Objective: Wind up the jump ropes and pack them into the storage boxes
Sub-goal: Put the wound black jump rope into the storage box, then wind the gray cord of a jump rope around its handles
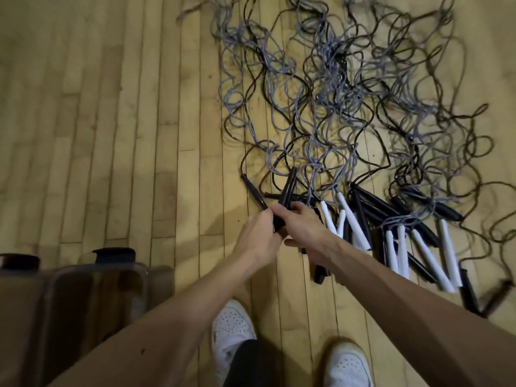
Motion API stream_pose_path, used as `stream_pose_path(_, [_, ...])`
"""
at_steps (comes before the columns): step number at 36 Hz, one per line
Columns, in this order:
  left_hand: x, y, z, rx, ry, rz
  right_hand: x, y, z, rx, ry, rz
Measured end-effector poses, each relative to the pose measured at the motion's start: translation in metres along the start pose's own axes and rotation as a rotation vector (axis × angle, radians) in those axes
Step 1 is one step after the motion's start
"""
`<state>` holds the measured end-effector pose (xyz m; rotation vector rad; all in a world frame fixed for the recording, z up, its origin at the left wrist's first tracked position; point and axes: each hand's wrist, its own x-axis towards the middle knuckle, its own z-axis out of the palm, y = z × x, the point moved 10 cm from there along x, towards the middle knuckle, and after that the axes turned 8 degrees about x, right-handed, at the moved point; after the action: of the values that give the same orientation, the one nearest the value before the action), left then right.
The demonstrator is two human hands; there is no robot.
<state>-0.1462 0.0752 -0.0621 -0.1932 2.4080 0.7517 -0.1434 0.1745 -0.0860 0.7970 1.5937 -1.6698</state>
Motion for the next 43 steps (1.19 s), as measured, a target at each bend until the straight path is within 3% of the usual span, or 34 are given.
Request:
stream_pose_path(4, [-0.044,0.049,-0.063,-0.025,0.115,0.149,-0.048,-0.069,0.003,0.073,-0.011,-0.096])
stream_pose_path(9, [-0.116,0.117,-0.151,-0.077,0.237,0.304,-0.135,-0.167,0.010,-0.012,-0.016,-0.282])
stream_pose_path(16, [-0.262,0.214,-0.292,-0.130,0.394,0.516,-0.343,-0.306,0.031,-0.056,-0.281,-0.510])
stream_pose_path(21, [-0.379,0.248,-0.393,-0.226,0.744,0.567,-0.498,-0.358,0.047,-0.096,-0.441,-0.655])
stream_pose_path(25, [-0.470,0.277,-0.442,-0.229,0.945,0.648,-0.608,-0.363,0.068,-0.194,-0.591,-0.720])
stream_pose_path(31, [-0.589,0.320,-0.458,-0.113,1.075,0.860,-0.718,-0.337,0.081,-0.295,-0.700,-0.795])
stream_pose_path(36, [-0.636,0.331,-0.436,-0.084,0.982,0.976,-0.758,-0.304,0.069,-0.279,-0.800,-0.730])
stream_pose_path(39, [-0.645,0.324,-0.418,-0.203,0.887,1.009,-0.757,-0.269,0.063,-0.293,-0.854,-0.645])
stream_pose_path(43, [-0.651,0.318,-0.384,-0.147,0.837,1.060,-0.744,-0.223,0.056,-0.226,-0.915,-0.521])
